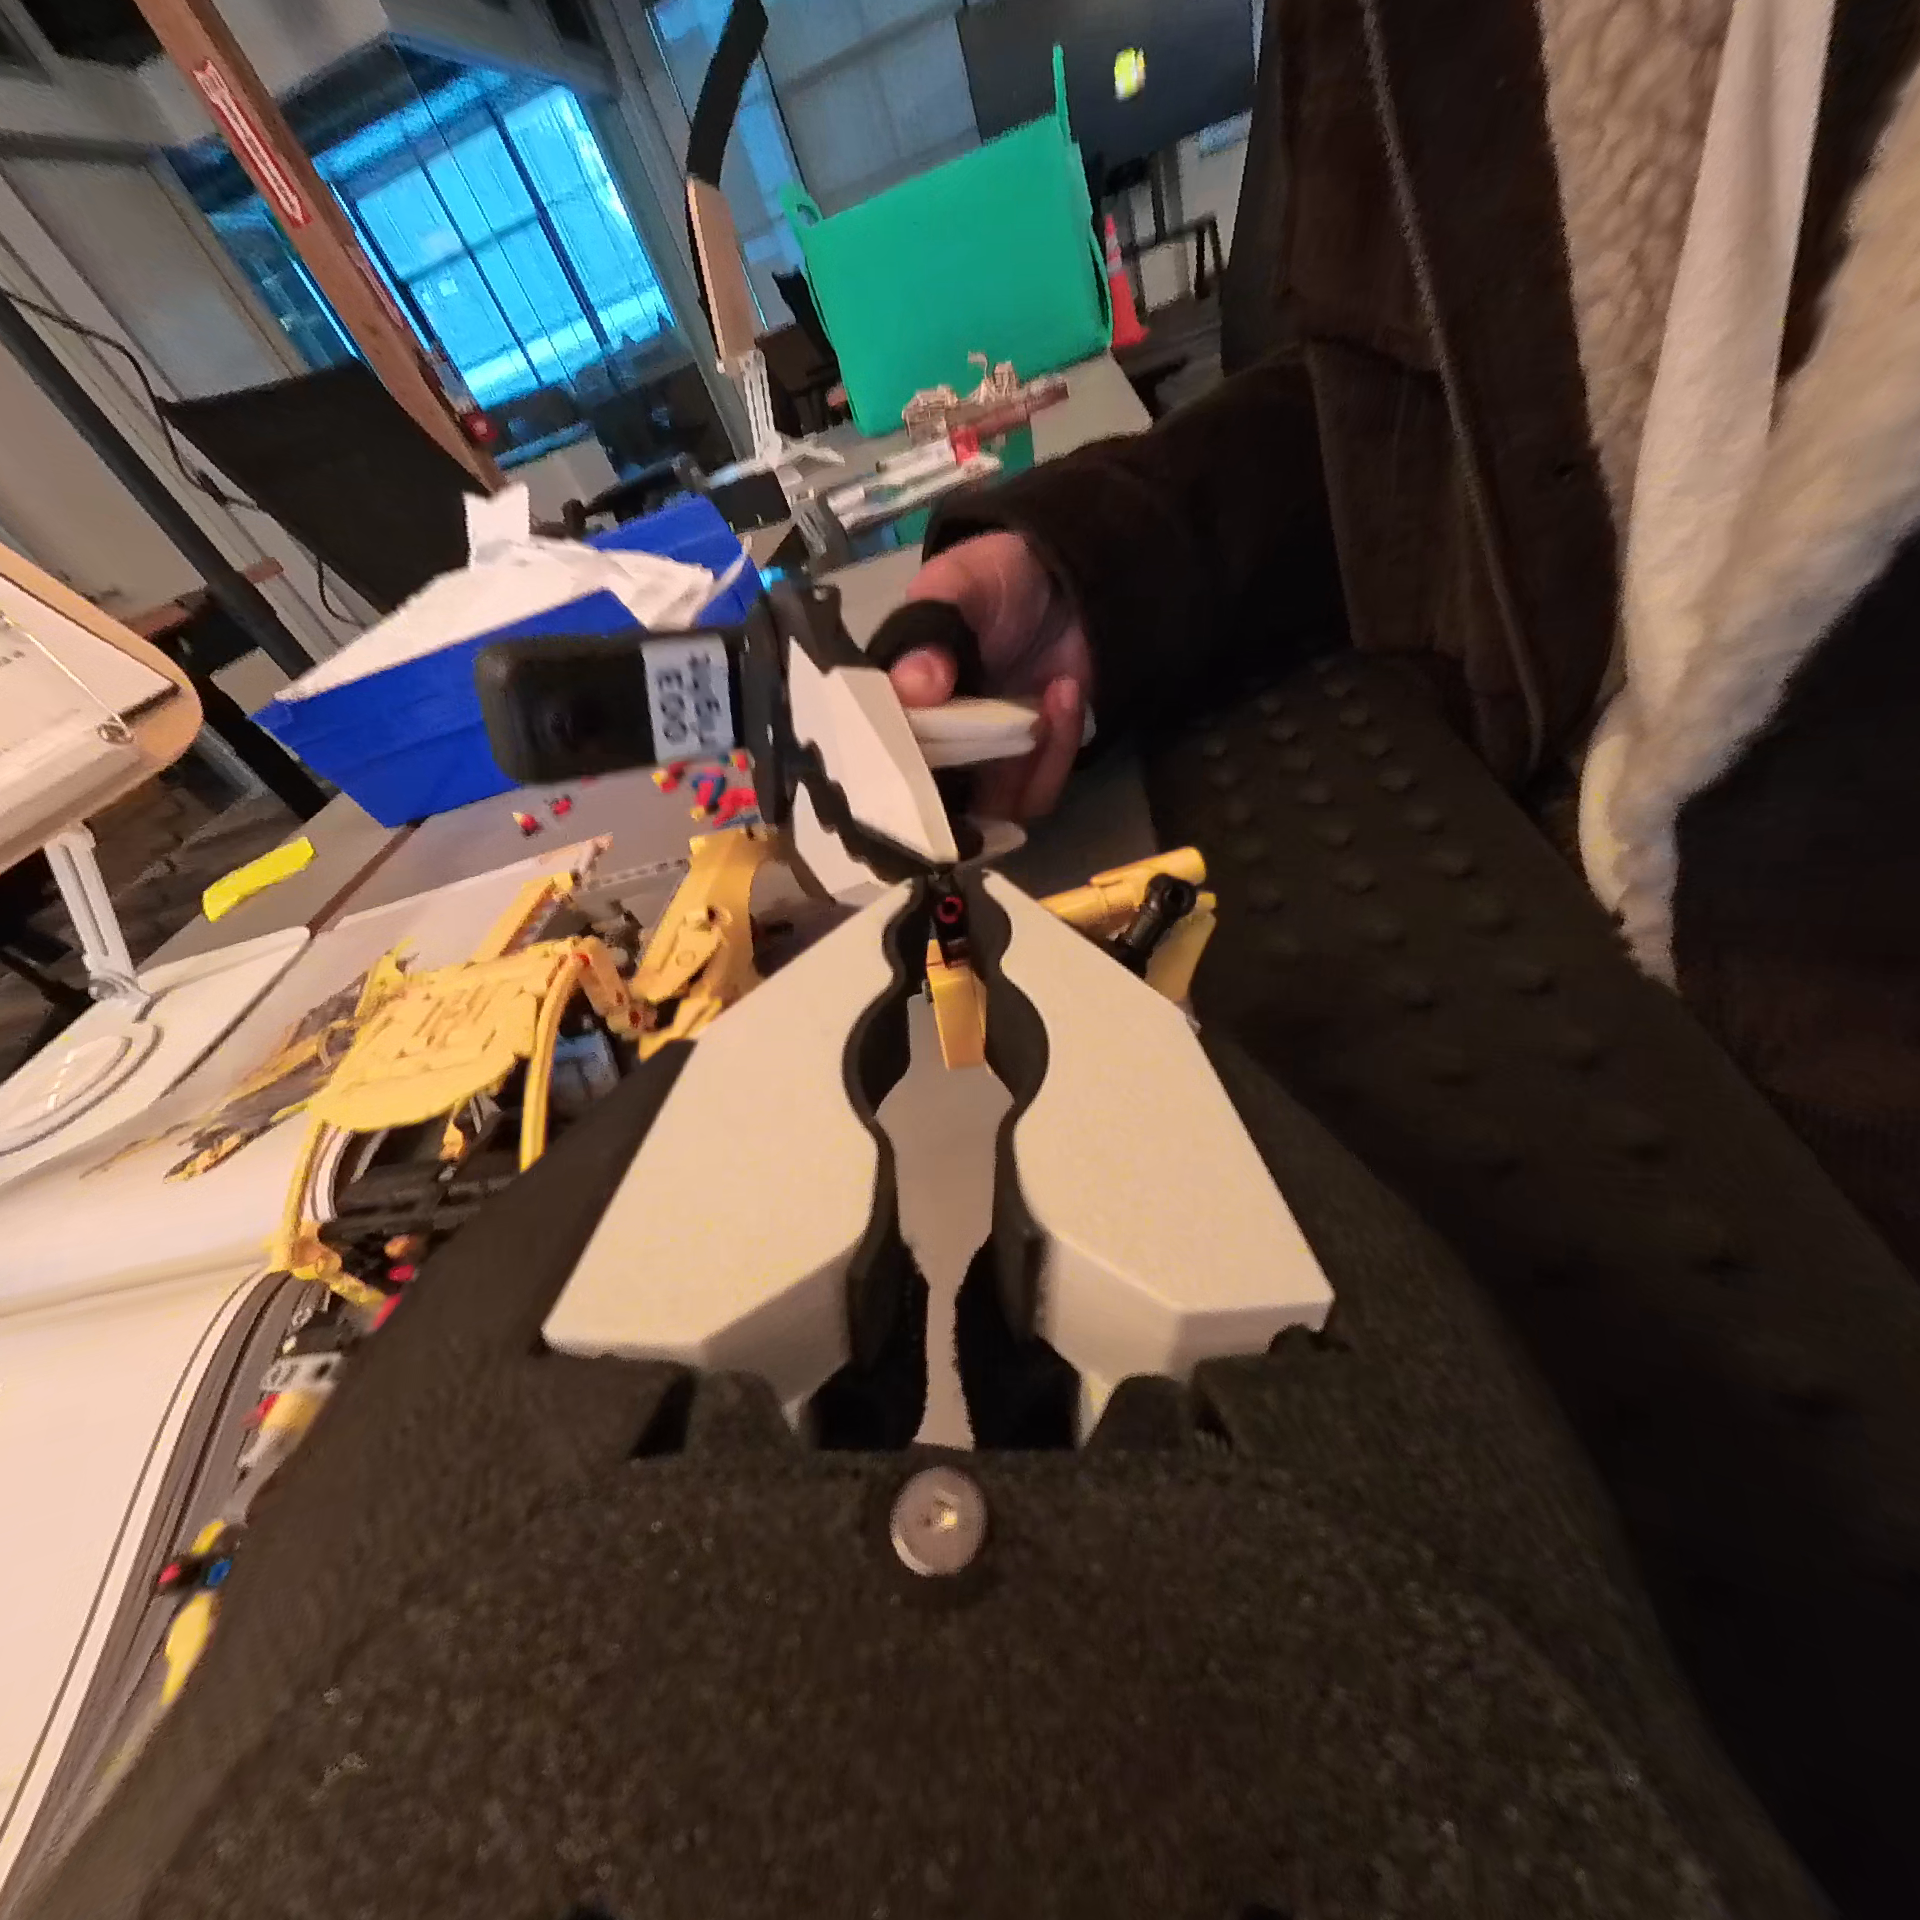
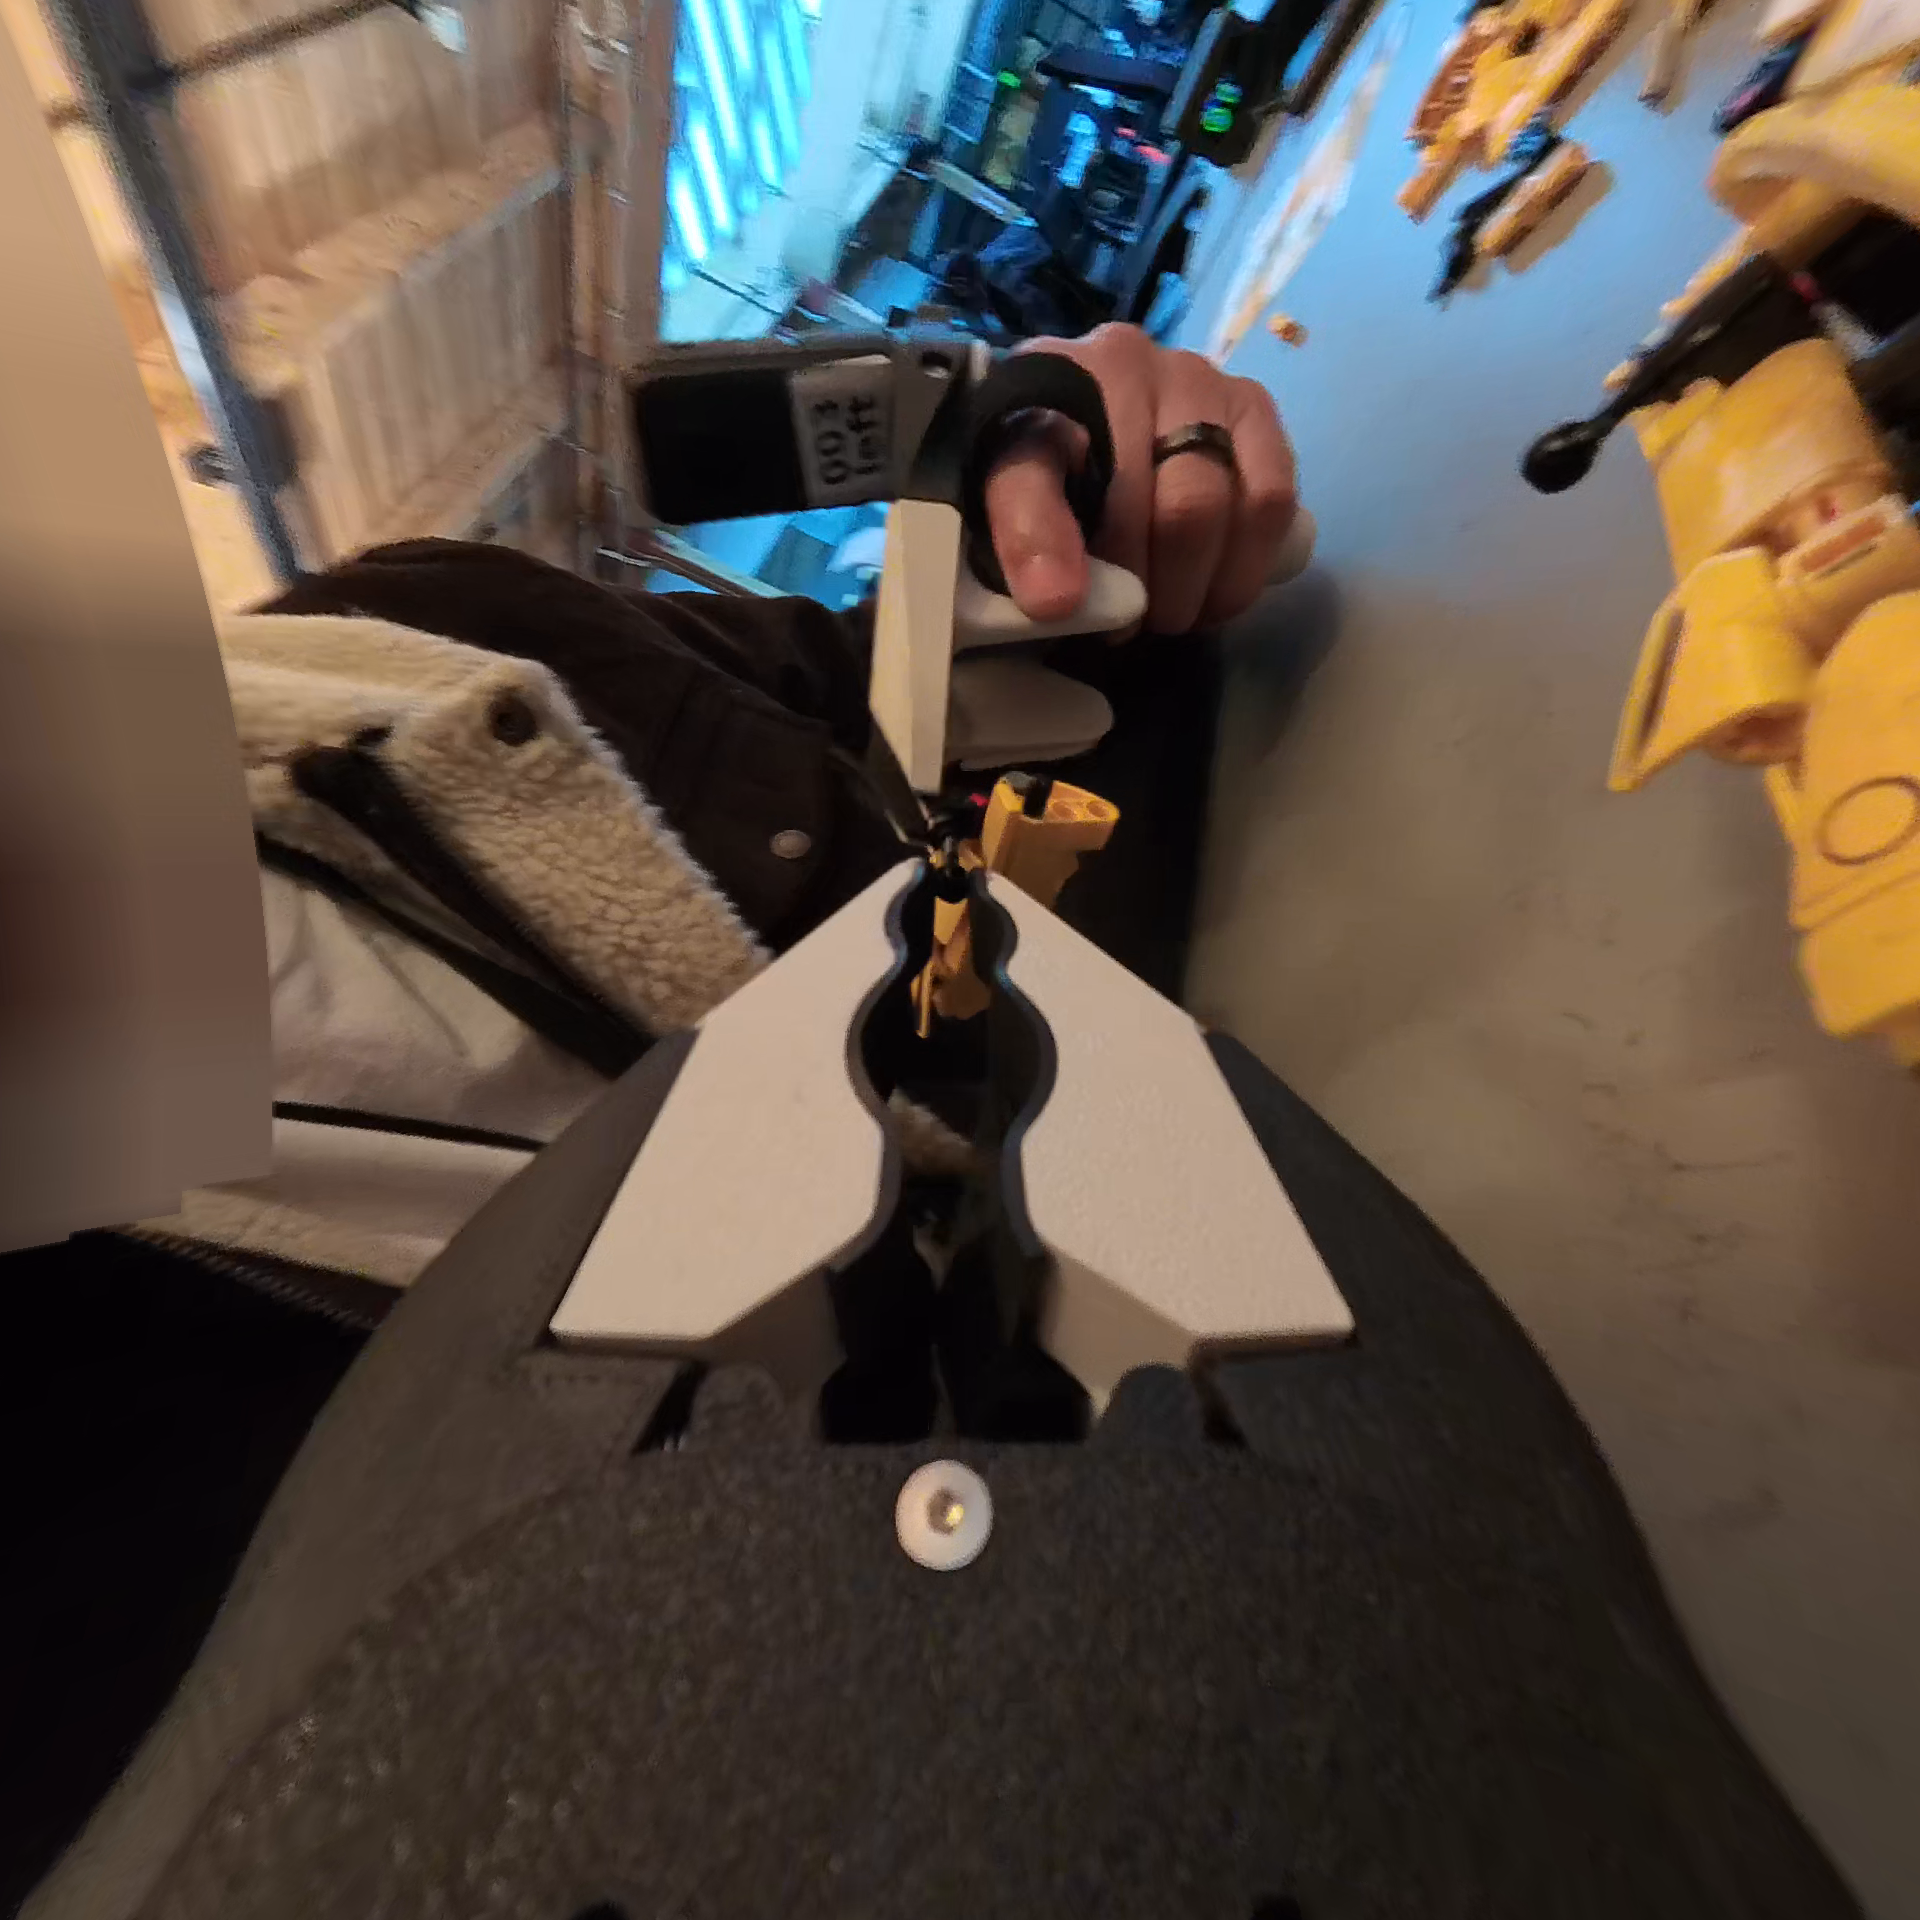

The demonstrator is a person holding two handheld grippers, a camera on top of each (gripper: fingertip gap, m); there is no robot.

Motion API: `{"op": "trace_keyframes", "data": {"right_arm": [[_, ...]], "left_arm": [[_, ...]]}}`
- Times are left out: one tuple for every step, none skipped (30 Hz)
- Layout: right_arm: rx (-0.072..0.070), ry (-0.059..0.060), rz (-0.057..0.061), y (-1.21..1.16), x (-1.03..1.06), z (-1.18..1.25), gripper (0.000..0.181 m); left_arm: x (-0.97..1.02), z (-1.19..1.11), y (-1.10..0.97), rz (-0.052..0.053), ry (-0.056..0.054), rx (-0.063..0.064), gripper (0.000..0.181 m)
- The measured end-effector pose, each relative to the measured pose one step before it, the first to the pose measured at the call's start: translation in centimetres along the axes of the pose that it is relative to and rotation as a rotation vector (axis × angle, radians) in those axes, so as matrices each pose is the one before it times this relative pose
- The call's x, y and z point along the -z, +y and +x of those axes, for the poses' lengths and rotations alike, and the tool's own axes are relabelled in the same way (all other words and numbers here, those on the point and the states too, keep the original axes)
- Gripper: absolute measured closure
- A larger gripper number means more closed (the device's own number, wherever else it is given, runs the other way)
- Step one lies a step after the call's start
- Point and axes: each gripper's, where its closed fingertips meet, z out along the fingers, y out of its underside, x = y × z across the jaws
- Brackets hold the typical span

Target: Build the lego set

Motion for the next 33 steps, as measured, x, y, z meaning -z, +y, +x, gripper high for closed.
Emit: {"op": "trace_keyframes", "data": {"right_arm": [[0.0201,0.0743,-0.0166,0.197,0.063,0.990,0.176],[0.0243,0.0900,-0.0207,0.271,0.103,1.226,0.176],[0.0200,0.0670,-0.0170,0.239,0.061,0.903,0.176],[0.0151,0.0355,-0.0058,0.087,0.021,0.425,0.176],[0.0115,0.0290,0.0014,-0.009,0.034,0.322,0.176],[0.0112,0.0371,-0.0020,0.036,0.043,0.488,0.176],[0.0101,0.0367,-0.0075,0.114,0.027,0.526,0.176],[0.0050,0.0087,-0.0023,0.058,-0.004,0.119,0.176],[0.0003,-0.0137,0.0065,-0.084,-0.005,-0.215,0.176],[0.0012,0.0014,0.0072,-0.117,0.008,-0.001,0.176],[0.0027,0.0162,0.0003,-0.017,0.013,0.260,0.176],[0.0004,0.0127,-0.0041,0.072,-0.020,0.213,0.176],[0.0010,0.0043,0.0001,-0.002,-0.023,0.044,0.176],[0.0068,0.0054,0.0010,-0.019,0.016,-0.018,0.176],[0.0097,0.0116,0.0005,-0.037,0.047,0.039,0.176],[0.0083,0.0116,0.0031,-0.062,0.086,0.061,0.176],[0.0054,0.0026,0.0022,-0.044,0.086,-0.052,0.176],[0.0029,-0.0060,0.0034,-0.031,0.083,-0.171,0.176],[0.0043,-0.0081,-0.0020,0.058,0.050,-0.208,0.176],[0.0068,-0.0041,-0.0078,0.133,-0.001,-0.162,0.176],[0.0062,0.0050,-0.0063,0.099,-0.049,-0.021,0.175],[0.0047,0.0083,-0.0055,0.079,-0.052,0.047,0.175],[0.0040,0.0065,-0.0040,0.043,-0.024,0.048,0.175],[0.0028,0.0035,0.0026,-0.039,0.029,0.013,0.176],[0.0005,-0.0057,0.0117,-0.177,0.110,-0.116,0.176],[-0.0022,-0.0082,0.0113,-0.166,0.160,-0.111,0.176],[-0.0028,-0.0048,0.0107,-0.153,0.157,-0.039,0.176],[-0.0032,-0.0085,0.0127,-0.168,0.152,-0.102,0.176],[-0.0049,-0.0215,0.0103,-0.156,0.110,-0.299,0.176],[-0.0085,-0.0282,0.0106,-0.162,0.077,-0.384,0.175],[-0.0089,-0.0222,0.0093,-0.141,0.052,-0.284,0.175],[-0.0079,-0.0206,0.0043,-0.067,0.015,-0.248,0.175],[-0.0083,-0.0222,0.0049,-0.069,0.002,-0.270,0.175]], "left_arm": [[-0.045,0.102,0.746,-0.0356,0.0076,-0.0004,0.174],[-0.072,0.134,0.609,-0.0240,0.0109,0.0071,0.174],[-0.107,0.158,0.572,-0.0240,0.0128,0.0112,0.174],[-0.125,0.099,0.525,-0.0257,0.0088,0.0054,0.174],[-0.114,0.033,0.289,-0.0209,0.0023,-0.0023,0.174],[-0.071,-0.005,0.126,-0.0095,0.0002,-0.0003,0.174],[-0.037,-0.127,0.096,-0.0062,-0.0050,0.0026,0.174],[-0.029,-0.155,0.147,-0.0088,-0.0082,-0.0012,0.174],[-0.097,-0.094,0.380,-0.0236,-0.0075,-0.0103,0.174],[-0.199,0.036,0.542,-0.0362,-0.0027,-0.0172,0.174],[-0.272,0.094,0.439,-0.0326,-0.0015,-0.0177,0.174],[-0.304,0.070,0.446,-0.0357,-0.0018,-0.0171,0.174],[-0.310,0.039,0.492,-0.0424,-0.0025,-0.0218,0.174],[-0.240,-0.049,0.264,-0.0305,-0.0073,-0.0261,0.174],[-0.132,-0.229,0.037,-0.0171,-0.0157,-0.0200,0.174],[-0.065,-0.178,0.054,-0.0170,-0.0079,-0.0116,0.175],[-0.074,-0.319,0.184,-0.0225,-0.0164,-0.0110,0.175],[-0.074,-0.372,0.287,-0.0305,-0.0228,-0.0157,0.175],[-0.015,-0.174,0.137,-0.0218,-0.0116,-0.0122,0.175],[0.004,0.000,0.013,-0.0123,-0.0003,-0.0029,0.175],[0.027,0.044,0.017,-0.0114,0.0031,0.0051,0.175],[0.021,0.056,0.024,-0.0078,0.0063,0.0164,0.175],[0.026,0.143,0.012,-0.0041,0.0151,0.0260,0.174],[0.033,0.123,0.043,-0.0064,0.0172,0.0332,0.174],[0.045,0.054,0.072,-0.0088,0.0145,0.0366,0.174],[0.054,0.085,0.039,-0.0071,0.0168,0.0345,0.174],[0.097,0.053,-0.061,0.0003,0.0131,0.0278,0.173],[0.133,-0.002,-0.219,0.0101,0.0072,0.0220,0.170],[0.186,-0.110,-0.408,0.0183,-0.0014,0.0153,0.166],[0.224,-0.062,-0.606,0.0257,-0.0022,0.0086,0.163],[0.191,-0.046,-0.669,0.0237,-0.0057,-0.0056,0.162],[0.143,-0.018,-0.610,0.0167,-0.0120,-0.0243,0.161],[0.087,0.095,-0.485,0.0083,-0.0112,-0.0395,0.161]]}}
